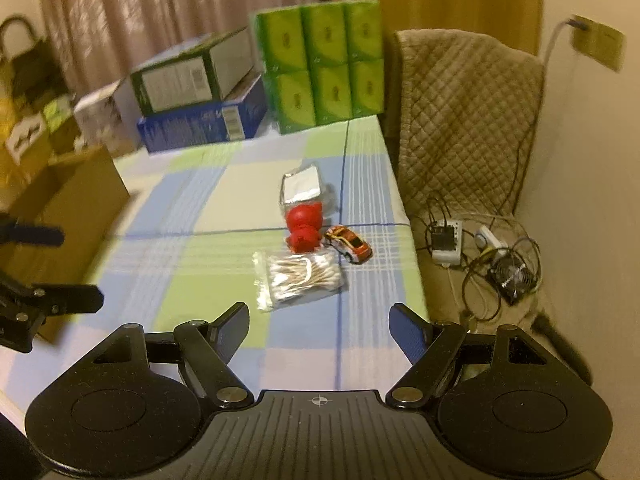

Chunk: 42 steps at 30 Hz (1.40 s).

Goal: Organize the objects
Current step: 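Move both tools back from the box toward the remaining items, then grasp the cotton swab bag with the left tool while the right tool grasps the toy car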

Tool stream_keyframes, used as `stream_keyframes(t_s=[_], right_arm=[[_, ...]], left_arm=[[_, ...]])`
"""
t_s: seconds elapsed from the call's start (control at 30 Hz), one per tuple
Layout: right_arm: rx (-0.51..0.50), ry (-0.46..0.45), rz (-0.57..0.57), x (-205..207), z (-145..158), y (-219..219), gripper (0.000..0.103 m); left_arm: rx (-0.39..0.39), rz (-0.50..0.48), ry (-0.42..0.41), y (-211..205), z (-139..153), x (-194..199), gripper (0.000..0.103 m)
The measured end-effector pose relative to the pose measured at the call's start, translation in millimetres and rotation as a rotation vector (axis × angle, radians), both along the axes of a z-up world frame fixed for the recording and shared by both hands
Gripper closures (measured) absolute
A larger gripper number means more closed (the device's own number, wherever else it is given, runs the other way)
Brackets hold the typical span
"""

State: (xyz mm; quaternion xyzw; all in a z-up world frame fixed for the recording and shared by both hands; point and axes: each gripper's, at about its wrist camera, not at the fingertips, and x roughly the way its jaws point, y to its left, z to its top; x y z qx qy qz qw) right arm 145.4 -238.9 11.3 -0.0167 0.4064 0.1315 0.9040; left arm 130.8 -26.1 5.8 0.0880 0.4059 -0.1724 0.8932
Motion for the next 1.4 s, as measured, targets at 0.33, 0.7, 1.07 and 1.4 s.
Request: stream_keyframes(t_s=[0.33, 0.7, 1.07, 1.4], right_arm=[[-0.118, 0.041, 0.133, 73, -49, -18, 0.041], [-0.139, 0.071, 0.179, 124, -84, -26, 0.048], [-0.116, 0.074, 0.270, 153, -97, -11, 0.048], [-0.200, 0.088, 0.349, 173, -114, 20, 0.064]], left_arm=[[0.057, -0.186, 0.054, -60, -56, 72, 0.006], [0.136, -0.420, 0.052, -116, -108, 119, 0.016], [0.149, -0.449, 0.109, -124, -131, 138, 0.068], [0.108, -0.143, 0.187, -47, -116, 109, 0.078]])
